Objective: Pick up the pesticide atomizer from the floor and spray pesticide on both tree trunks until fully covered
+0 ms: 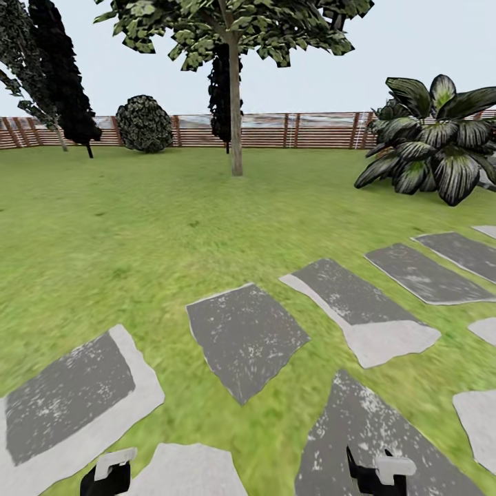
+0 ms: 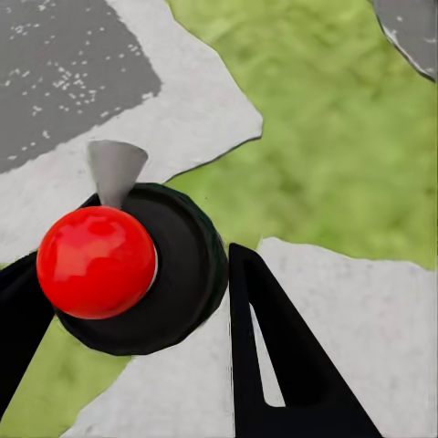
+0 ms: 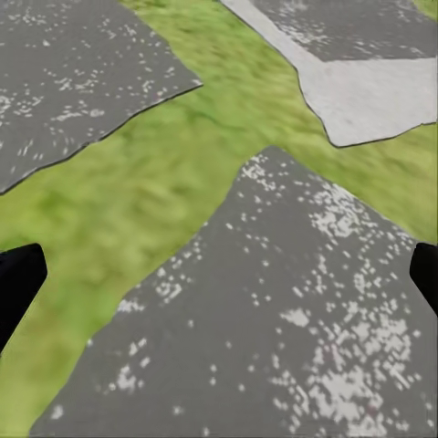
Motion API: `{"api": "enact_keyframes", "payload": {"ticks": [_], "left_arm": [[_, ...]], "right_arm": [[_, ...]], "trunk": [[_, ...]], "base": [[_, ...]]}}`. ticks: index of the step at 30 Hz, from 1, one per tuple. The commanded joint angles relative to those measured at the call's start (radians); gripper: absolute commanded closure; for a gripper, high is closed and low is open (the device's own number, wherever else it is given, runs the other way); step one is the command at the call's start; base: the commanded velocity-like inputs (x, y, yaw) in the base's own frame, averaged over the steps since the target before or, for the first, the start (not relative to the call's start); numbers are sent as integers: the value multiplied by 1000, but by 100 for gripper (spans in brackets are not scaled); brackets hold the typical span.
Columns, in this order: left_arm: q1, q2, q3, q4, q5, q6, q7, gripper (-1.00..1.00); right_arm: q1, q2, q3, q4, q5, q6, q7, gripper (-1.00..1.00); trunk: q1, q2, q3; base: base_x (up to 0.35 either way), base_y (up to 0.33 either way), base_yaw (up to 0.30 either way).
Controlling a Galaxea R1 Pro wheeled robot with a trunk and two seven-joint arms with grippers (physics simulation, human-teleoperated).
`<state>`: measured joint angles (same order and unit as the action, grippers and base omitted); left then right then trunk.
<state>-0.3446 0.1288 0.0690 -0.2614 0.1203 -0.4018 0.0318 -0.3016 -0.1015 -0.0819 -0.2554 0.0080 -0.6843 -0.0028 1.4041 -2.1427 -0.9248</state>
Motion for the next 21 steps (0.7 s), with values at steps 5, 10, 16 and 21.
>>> {"api": "enact_keyframes", "payload": {"ticks": [5,10,16,21], "left_arm": [[-1,0,-2,1,9,-3,-1,100],[-1,0,-2,1,9,-3,-1,100],[-1,0,-2,1,9,-3,-1,100],[-1,0,-2,1,9,-3,-1,100]], "right_arm": [[-1,0,-2,0,1,-3,0,-100],[-1,1,-1,1,1,-3,1,-100],[-1,2,-1,1,1,-3,1,-100],[-1,2,-1,1,1,-3,1,-100]], "trunk": [[0,0,0],[0,0,5],[0,0,14],[0,0,17]], "base": [[337,0,0],[337,0,0],[337,0,0],[337,0,0]]}}
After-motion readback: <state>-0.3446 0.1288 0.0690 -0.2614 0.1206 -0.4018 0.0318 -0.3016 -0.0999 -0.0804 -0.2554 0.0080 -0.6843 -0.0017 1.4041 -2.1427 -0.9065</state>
